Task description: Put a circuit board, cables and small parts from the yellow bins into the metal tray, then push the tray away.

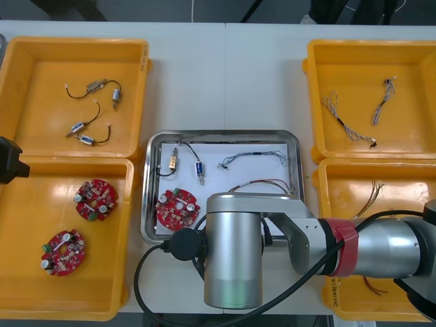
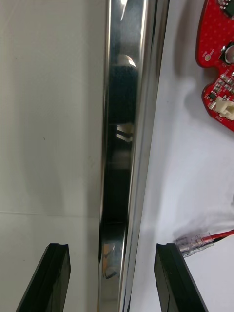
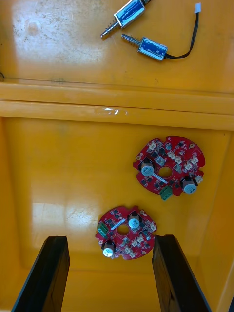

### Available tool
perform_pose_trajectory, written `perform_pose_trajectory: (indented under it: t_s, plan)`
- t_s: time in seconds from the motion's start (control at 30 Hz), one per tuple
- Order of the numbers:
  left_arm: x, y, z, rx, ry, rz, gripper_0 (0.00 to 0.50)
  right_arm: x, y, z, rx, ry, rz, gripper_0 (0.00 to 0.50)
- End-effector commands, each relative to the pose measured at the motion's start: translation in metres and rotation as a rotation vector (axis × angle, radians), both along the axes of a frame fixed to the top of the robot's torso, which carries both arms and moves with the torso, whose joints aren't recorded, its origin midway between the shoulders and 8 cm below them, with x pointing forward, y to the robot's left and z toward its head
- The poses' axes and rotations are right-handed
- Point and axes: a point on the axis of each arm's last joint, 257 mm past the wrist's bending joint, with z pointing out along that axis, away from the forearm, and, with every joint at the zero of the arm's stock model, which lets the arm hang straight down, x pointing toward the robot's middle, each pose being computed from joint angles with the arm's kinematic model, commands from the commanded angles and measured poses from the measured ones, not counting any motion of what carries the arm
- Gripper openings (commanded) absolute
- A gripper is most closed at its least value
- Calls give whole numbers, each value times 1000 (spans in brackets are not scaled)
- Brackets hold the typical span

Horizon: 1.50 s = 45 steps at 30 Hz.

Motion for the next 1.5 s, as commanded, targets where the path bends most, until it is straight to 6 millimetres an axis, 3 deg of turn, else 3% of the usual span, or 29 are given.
perform_pose_trajectory:
  t_s: [0.03, 0.47, 1.03, 1.07, 1.17, 1.2, 1.23, 1.5]
  plan:
    - [-6, 18, 12, 100, -10, -64, 500, -11, 15, -1, 19, 5, 41, 500]
    - [-6, 18, 12, 100, -10, -64, 500, -1, 14, -5, 14, -13, 24, 500]
    - [-6, 18, 12, 100, -10, -64, 500, -9, 19, 2, 28, -14, 33, 500]
    - [-6, 18, 12, 100, -10, -64, 500, -9, 18, 2, 27, -14, 33, 479]
    - [-6, 18, 12, 100, -10, -64, 500, -10, 18, 3, 28, -15, 29, 69]
    - [-6, 18, 12, 100, -10, -64, 500, -10, 18, 3, 26, -15, 29, 21]
    - [-6, 18, 12, 100, -10, -64, 500, -10, 18, 4, 28, -18, 28, 0]
    - [-6, 18, 12, 100, -10, -64, 500, -4, 22, 13, 37, -45, 45, 0]
